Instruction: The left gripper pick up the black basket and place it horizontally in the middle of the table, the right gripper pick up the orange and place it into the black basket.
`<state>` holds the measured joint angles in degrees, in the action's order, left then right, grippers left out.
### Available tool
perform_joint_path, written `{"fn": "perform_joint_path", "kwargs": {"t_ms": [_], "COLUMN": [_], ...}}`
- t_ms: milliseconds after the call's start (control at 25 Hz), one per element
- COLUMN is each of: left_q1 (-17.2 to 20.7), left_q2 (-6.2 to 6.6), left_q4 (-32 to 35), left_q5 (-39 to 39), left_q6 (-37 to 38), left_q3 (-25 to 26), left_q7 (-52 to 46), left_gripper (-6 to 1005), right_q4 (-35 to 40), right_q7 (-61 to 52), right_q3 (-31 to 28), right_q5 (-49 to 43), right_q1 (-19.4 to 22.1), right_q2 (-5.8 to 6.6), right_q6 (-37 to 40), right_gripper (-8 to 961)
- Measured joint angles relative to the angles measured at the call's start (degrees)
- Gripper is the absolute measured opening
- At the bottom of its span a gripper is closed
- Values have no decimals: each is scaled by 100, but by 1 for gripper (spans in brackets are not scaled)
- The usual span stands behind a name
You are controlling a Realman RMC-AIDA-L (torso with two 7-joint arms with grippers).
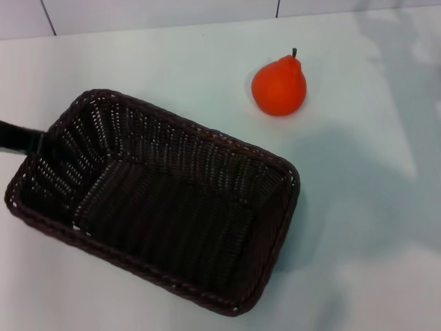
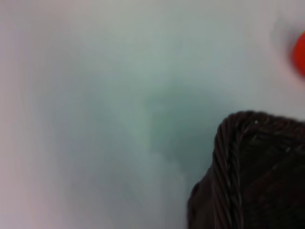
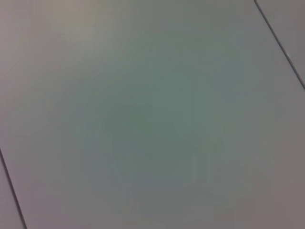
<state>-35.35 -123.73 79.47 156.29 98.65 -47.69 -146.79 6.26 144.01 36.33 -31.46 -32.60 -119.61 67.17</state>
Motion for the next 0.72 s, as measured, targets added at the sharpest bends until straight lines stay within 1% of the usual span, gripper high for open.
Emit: {"fn": "perform_joint_path", "kwargs": {"t_ms": [120,240,280,360,480,600,720], "left_q1": [38,208,208,378,481,590,734], "left_q2": [13,24,24,13,14,16,-27], "left_q4": [-46,-125,-125,-174,-340,-487,-548], "left_q5": [-554,-1083,-1083,-1560,-1852,-2038,-2210], "left_q6": [156,189,189,103,22,-80,-266], "left_q3": [634,1023,1023,1458,1772,1954,2090], "left_q7": [76,109,109,52,30,8,-108], "left_gripper": [187,185,185,182,177,177,176], "right_q4": [2,3,3,3,10,14,16], "right_q7": [1,1,3,4,4,4,4], "right_q3": [-21,-55,-62,-66,-77,-118,-154], "right_q5": [0,0,0,0,0,0,0], "right_q1": [0,-1,-3,-20,-56,-103,-130], "right_q2": [0,-2,-4,-5,-2,4,5], "right_q6": [-3,-7,-27,-80,-153,-237,-277], "right_gripper": [734,734,734,734,734,733,733]}}
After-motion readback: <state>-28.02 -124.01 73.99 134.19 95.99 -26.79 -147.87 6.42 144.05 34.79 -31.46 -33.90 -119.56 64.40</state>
